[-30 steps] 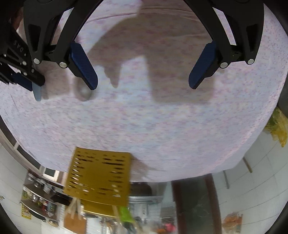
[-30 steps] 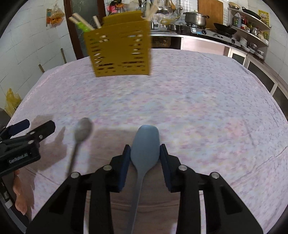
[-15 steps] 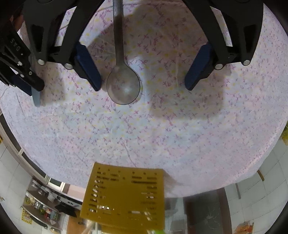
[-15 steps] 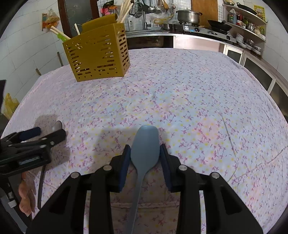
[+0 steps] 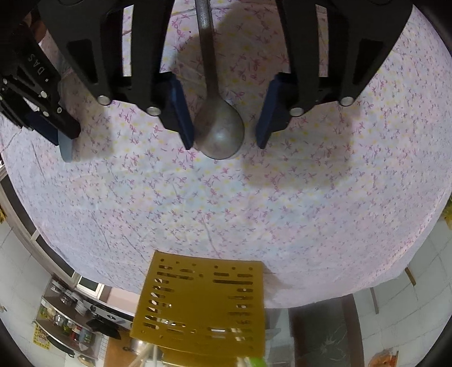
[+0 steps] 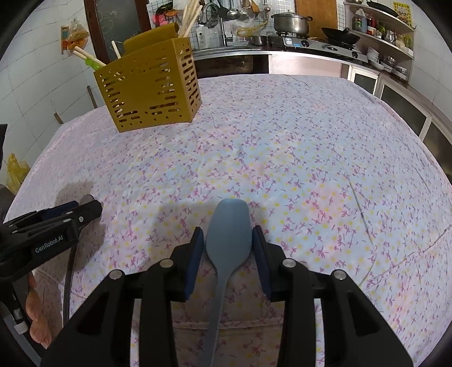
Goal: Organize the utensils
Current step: 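Carry the metal spoon in the left tool while the right tool carries the blue spoon to the holder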
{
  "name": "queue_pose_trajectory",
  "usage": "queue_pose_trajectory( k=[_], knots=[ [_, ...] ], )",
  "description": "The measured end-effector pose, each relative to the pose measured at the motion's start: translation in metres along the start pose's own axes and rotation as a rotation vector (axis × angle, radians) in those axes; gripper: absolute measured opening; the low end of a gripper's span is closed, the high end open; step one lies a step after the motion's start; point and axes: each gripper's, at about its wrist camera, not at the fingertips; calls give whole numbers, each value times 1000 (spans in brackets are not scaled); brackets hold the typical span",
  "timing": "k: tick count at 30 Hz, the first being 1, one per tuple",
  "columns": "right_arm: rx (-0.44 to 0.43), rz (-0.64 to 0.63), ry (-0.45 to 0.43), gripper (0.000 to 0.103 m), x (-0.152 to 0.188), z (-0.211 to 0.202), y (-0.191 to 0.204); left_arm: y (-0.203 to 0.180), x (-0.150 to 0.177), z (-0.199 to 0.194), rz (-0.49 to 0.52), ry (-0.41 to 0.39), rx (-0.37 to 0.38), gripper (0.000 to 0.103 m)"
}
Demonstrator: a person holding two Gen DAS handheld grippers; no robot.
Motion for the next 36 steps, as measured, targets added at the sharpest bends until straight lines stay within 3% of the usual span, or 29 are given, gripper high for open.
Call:
queue_pose_trajectory(
  k=[4, 19, 25, 36],
  knots=[
    [15, 10, 6, 36, -1, 1, 1, -2, 1, -1, 14, -11, 0, 34],
    [54, 4, 23, 33, -3, 3, 6, 1, 2, -1, 30, -37, 14, 34],
    [27, 23, -75, 33, -2, -16, 6, 10, 3, -18, 14, -93, 2, 34],
    [3, 2, -318, 33, 1, -72, 18, 47, 1, -77, -36, -313, -22, 34]
  ],
)
Point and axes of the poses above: each gripper's, at about its wrist camera, not at the fingertips, and z roughly the way its jaws point, y to its left, x to its underside, and after that the axes turned 9 degrees about -x, right-handed
